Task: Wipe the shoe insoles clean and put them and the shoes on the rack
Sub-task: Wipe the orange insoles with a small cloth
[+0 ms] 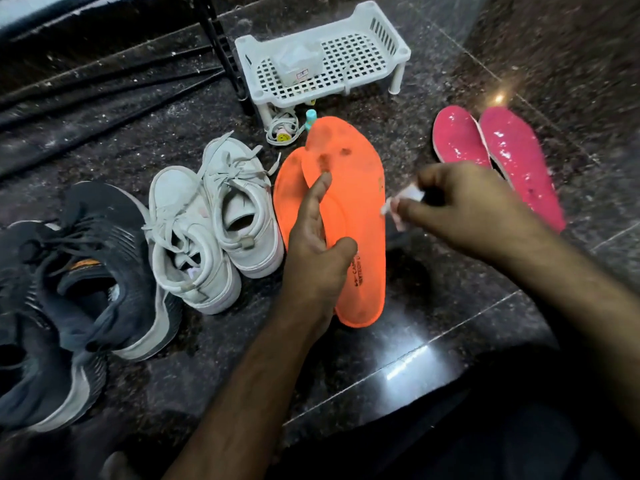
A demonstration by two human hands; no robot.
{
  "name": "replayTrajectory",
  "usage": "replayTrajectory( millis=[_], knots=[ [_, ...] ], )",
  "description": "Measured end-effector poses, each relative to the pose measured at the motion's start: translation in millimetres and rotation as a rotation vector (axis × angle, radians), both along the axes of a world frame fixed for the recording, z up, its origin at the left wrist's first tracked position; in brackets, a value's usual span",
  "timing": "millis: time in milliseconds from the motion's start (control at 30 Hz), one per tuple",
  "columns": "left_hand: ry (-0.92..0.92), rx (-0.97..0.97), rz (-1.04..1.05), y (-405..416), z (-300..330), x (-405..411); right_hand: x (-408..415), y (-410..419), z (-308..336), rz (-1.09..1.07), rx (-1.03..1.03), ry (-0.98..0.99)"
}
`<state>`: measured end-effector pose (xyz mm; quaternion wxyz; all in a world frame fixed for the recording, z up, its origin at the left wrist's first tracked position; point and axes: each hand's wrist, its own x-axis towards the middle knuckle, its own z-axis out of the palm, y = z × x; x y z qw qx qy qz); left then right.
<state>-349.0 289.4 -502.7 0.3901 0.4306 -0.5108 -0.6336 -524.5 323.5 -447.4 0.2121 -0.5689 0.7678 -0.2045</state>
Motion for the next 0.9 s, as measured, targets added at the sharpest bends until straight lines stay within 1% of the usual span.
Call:
replayTrajectory(
  millis=[67, 200, 267, 333, 400, 500, 533, 567, 600, 633, 667, 700, 800, 900],
  knots=[
    [-0.014, 0.024, -0.051, 4.8, -1.8, -1.2, -3.8, -8.8, -1.2, -0.106, -0.045, -0.010],
    [-0.006, 0.079, -0.178, 12.3, -10.2, -5.0, -17.3, -18.8, -11.6, -0.182, 0.010, -0.106],
    [-0.001, 0.120, -0.222, 13.6, -10.7, -10.2, -25.2, -20.4, -19.6, -0.148, 0.106, -0.117],
    [-0.036, 0.119, -0.264, 27.9, -10.0, -11.2, -31.4, -17.2, -29.4, -0.071, 0.245, -0.077],
    [-0.034, 0.136, -0.309, 35.2, -11.4, -11.3, -33.8, -13.1, -34.6, -0.067, 0.284, -0.119],
    [-0.024, 0.094, -0.221, 4.0, -7.5, -10.8, -31.4, -11.2, -32.4, -0.103, 0.281, -0.296],
    [-0.017, 0.133, -0.149, -8.5, -4.4, -13.2, -31.3, -11.6, -31.6, -0.103, 0.284, -0.325],
    [-0.032, 0.071, -0.125, -14.2, -1.2, -17.2, -31.3, -12.2, -31.3, -0.100, 0.288, -0.349],
    [-0.061, 0.025, -0.168, -10.7, 1.0, -16.6, -30.1, -12.5, -31.0, -0.087, 0.292, -0.360],
    [-0.090, 0.022, -0.156, 0.2, -0.3, -16.3, -29.3, -13.1, -31.8, -0.071, 0.293, -0.350],
    [-0.134, -0.028, -0.221, 11.3, 1.8, -13.2, -27.8, -14.1, -32.6, -0.057, 0.288, -0.316],
    [-0.162, -0.053, -0.264, 17.4, -2.3, -10.5, -25.9, -15.4, -33.2, -0.051, 0.282, -0.257],
    [-0.168, -0.080, -0.233, 16.8, -24.2, -7.0, -20.5, -22.7, -36.3, -0.069, 0.254, -0.029],
    [-0.162, 0.008, -0.211, 4.0, -28.5, -6.6, -17.1, -34.3, -44.5, -0.114, 0.219, 0.097]
  ],
)
